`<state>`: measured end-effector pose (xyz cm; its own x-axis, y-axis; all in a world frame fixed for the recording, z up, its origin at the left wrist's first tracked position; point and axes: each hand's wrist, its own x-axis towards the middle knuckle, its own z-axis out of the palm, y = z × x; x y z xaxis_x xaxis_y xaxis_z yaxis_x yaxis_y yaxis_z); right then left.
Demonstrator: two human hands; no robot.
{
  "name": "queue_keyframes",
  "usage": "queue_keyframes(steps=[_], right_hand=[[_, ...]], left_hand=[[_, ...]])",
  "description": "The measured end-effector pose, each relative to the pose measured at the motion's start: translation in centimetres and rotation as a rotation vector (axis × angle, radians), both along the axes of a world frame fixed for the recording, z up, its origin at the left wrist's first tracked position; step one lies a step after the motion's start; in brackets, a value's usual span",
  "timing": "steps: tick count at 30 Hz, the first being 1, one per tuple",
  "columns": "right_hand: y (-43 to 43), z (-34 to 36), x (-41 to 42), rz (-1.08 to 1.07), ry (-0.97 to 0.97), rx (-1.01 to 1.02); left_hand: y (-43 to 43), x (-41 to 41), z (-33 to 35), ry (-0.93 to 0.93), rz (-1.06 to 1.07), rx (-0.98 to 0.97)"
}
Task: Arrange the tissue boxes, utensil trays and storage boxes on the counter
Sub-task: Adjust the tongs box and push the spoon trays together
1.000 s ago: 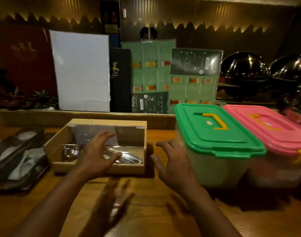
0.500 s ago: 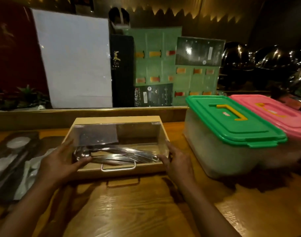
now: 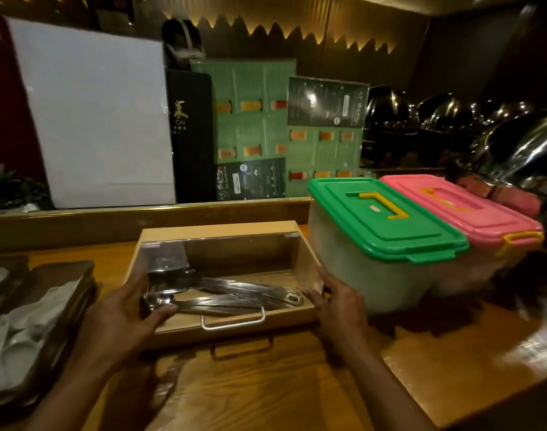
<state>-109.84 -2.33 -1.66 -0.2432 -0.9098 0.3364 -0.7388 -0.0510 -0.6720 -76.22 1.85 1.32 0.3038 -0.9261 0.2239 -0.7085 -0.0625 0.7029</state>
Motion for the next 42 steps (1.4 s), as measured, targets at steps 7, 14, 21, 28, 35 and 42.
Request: queue_keyframes(steps=[7, 14, 21, 28, 35, 42], right_hand=[[-0.1, -0.3, -3.0, -0.05, 0.178, -0.031], [0.4, -0.1, -4.8, -0.234, 0.561, -0.024], [0.2, 0.2, -5.5, -0.213, 0.579, -0.036], [-0.1, -0.1, -5.7, -0.239, 0.623, -0.044], [0.3, 0.3, -5.6, -0.233, 0.64, -0.035], [0.4, 0.7, -5.3, -0.251, 0.607, -0.008]], left_hand=[[-0.2, -2.4, -0.8, -0.012, -0.022, -0.013], [-0.3, -4.1, -1.2, 0.0, -0.043, -0.041], [-0.2, -5.0, -1.3, 0.018, -0.024, -0.07], [0.1, -5.4, -1.4, 0.005, -0.039, -0.102], [0.0, -5.4, -1.6, 0.018, -0.043, -0.092], [-0.5, -4.4, -2.3, 0.076, -0.094, -0.073]])
